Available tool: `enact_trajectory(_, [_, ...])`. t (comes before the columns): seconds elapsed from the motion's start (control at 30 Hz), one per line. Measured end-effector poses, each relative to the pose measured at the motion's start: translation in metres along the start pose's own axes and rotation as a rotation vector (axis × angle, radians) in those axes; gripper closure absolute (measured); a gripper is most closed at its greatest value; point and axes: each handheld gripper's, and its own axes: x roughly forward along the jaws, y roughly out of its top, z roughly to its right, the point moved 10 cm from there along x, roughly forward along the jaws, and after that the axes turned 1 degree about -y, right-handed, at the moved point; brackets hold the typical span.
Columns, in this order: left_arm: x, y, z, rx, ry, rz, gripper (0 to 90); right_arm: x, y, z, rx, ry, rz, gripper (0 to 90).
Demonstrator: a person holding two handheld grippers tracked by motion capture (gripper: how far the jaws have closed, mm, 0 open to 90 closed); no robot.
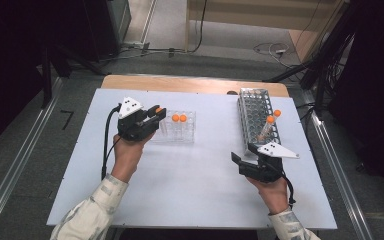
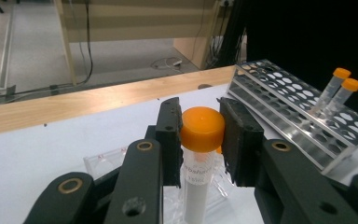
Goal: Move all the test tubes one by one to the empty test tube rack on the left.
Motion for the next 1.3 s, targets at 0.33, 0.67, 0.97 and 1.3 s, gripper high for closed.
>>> enact_trajectory(0.33, [0.014,0.012,-0.008,0.007,0.036,0.006,70.1,0.000,0.000,0.002,0.001,-0.004,0.001,27.8])
enact_trajectory(0.67, [0.028,0.011,-0.013,0.017,0.069,0.005,70.1,0.000,0.001,0.002,0.001,-0.003,0.003,27.9])
enact_trajectory(0.97, [0.035,0.008,-0.014,0.017,0.073,0.000,70.1,0.000,0.000,0.002,0.002,-0.001,0.000,27.9])
enact_trajectory(1.3, [0.041,-0.005,-0.009,0.054,0.074,-0.016,69.9,0.000,-0.001,0.003,0.002,-0.002,-0.002,27.9])
